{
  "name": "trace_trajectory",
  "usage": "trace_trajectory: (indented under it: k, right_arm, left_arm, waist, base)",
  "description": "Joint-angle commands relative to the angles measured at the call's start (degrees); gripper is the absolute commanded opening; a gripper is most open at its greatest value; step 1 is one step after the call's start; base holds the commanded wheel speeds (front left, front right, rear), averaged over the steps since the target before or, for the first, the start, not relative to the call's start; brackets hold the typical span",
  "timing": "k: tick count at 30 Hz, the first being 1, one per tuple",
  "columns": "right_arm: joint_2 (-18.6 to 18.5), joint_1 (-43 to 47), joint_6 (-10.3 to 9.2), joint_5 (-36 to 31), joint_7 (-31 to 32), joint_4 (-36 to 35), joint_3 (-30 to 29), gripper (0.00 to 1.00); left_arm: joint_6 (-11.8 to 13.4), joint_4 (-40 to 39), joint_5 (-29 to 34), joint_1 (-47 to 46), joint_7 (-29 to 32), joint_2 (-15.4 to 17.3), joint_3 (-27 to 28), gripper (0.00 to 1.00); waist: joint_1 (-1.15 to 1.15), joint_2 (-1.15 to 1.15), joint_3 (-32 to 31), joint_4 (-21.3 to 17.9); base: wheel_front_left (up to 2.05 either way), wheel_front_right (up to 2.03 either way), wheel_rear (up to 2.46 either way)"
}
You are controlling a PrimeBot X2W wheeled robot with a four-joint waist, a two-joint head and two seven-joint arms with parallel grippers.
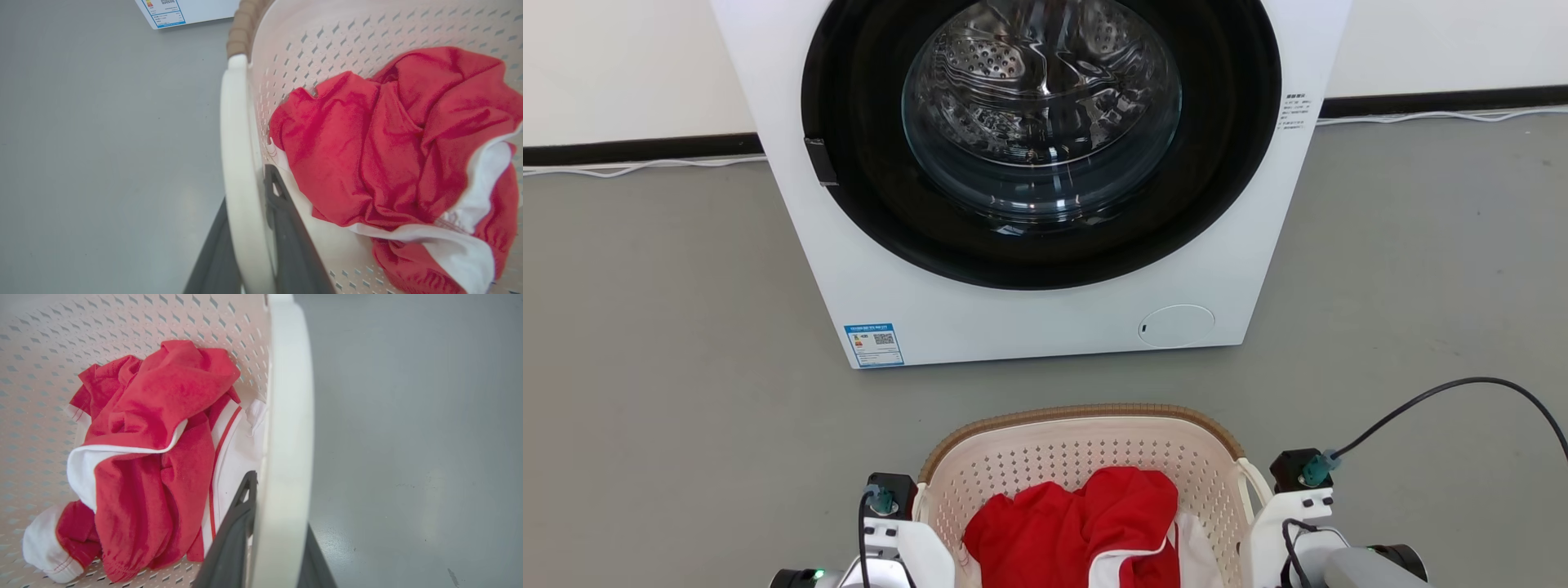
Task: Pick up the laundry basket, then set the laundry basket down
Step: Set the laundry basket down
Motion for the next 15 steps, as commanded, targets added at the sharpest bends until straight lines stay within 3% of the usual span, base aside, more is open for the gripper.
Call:
trace_trajectory:
  k: [1, 15]
  right_arm:
    - [1.2, -2.2, 0.96, 0.4, -1.0, -1.4, 1.1, 0.0]
    - [0.3, -4.0, 0.96, 1.4, -3.1, -1.6, 1.6, 0.0]
  left_arm:
    - [-0.7, -0.5, 0.1, -3.1, -0.8, 0.4, 0.1, 0.0]
    - [-0.1, -0.4, -0.3, -5.8, -1.6, 0.4, -0.1, 0.0]
  waist:
    - [0.0, 0.0, 0.1, 0.0]
    - [0.0, 0.0, 3.9, 0.5]
  base:
    - [0.0, 0.0, 0.0]
    - [0.0, 0.0, 0.0]
